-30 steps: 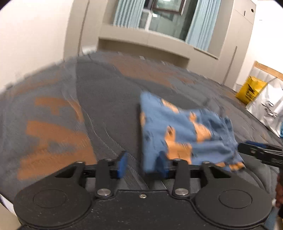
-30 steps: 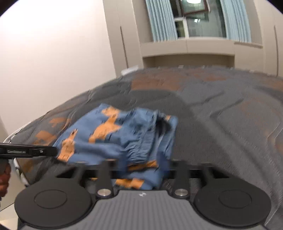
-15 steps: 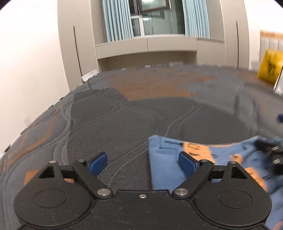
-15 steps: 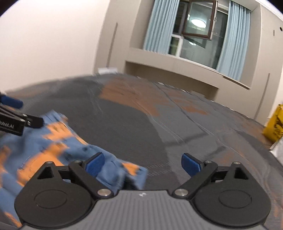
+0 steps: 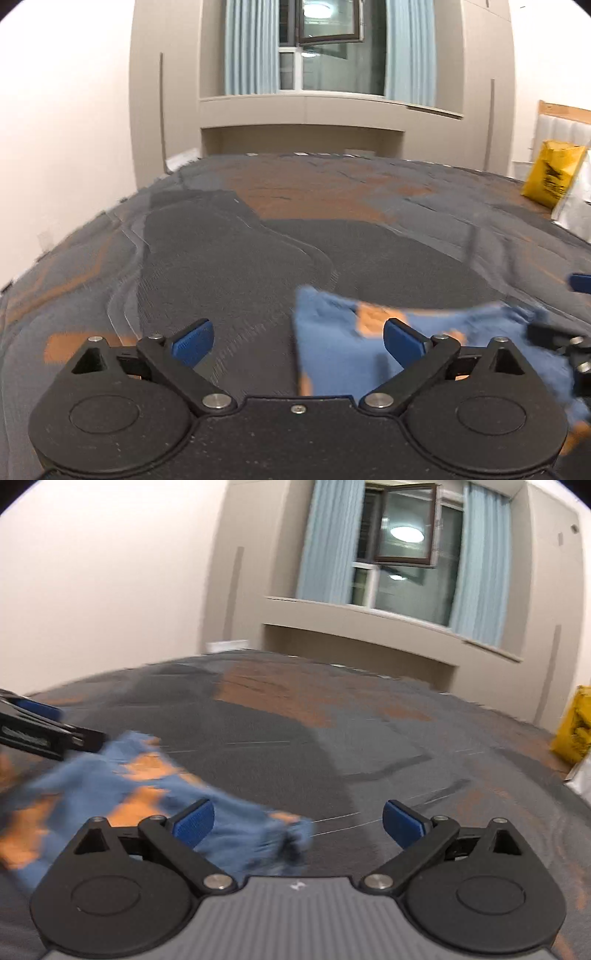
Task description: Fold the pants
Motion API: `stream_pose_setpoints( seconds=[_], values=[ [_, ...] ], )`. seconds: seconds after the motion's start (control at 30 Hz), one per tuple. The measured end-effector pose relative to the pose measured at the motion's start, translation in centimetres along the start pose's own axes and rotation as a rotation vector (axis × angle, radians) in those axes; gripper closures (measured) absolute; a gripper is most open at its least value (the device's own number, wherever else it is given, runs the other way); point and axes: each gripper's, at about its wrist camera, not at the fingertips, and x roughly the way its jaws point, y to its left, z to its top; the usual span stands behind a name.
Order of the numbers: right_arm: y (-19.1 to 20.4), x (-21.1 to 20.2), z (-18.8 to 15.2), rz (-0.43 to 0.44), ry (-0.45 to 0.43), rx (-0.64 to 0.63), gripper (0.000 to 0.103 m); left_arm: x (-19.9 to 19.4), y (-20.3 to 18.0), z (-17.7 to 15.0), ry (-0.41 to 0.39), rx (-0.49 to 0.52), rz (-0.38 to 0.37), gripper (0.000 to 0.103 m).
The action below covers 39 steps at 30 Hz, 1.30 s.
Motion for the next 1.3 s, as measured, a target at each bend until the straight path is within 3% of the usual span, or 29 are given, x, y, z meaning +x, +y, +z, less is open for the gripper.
stream_pose_setpoints(
  seconds=[0.1, 0.2, 0.43, 0.57, 0.7, 0.83, 1.03, 1.23, 1.3],
  values=[
    [1.2, -0.9, -0.7, 0.038, 0.030, -0.029, 0.002, -1.1, -1.1, -1.8, 0.050, 0.028, -0.024, 0.004],
    [2.4, -1.2, -2.3, 0.005, 0.088, -0.088, 0.002, -1.4, -1.5, -4.0, 0.110, 0.043, -0.019, 0.004],
    [1.4, -3.7, -4.7, 0.017, 0.127, -0.019, 0.001, -3.6, 1.0, -6.3, 0.109, -0.085, -0.079, 0.004],
    [1.1, -4.7, -4.5, 0.028, 0.120, -0.024, 0.001, -4.7, 0.8, -5.9, 0.105, -0.056, -0.063, 0.004],
    [0.0, -5.6, -3.2, 0.049, 0.049, 0.030, 0.000, -5.5, 1.0, -5.0, 0.064, -0.072, -0.055, 0.002],
    [0.5, -4.0, -3.7, 0.007, 0.106, 0.009, 0.000, -4.8, 1.1, -5.8, 0.130, -0.094, -0.032, 0.001],
    [-0.3, -4.4, -4.8, 0.037, 0.130, 0.049, 0.000, -5.9, 1.7, -6.3, 0.114, -0.104, -0.050, 0.001],
    [-2.0, -4.7, -2.6, 0.089, 0.024, 0.138, 0.000, -4.9, 1.7, -3.9, 0.041, -0.149, -0.060, 0.001],
    [-2.8, -3.3, -1.9, 0.118, 0.029, 0.193, 0.000, -3.9, 1.3, -3.1, 0.044, -0.156, -0.065, 0.001]
  ],
)
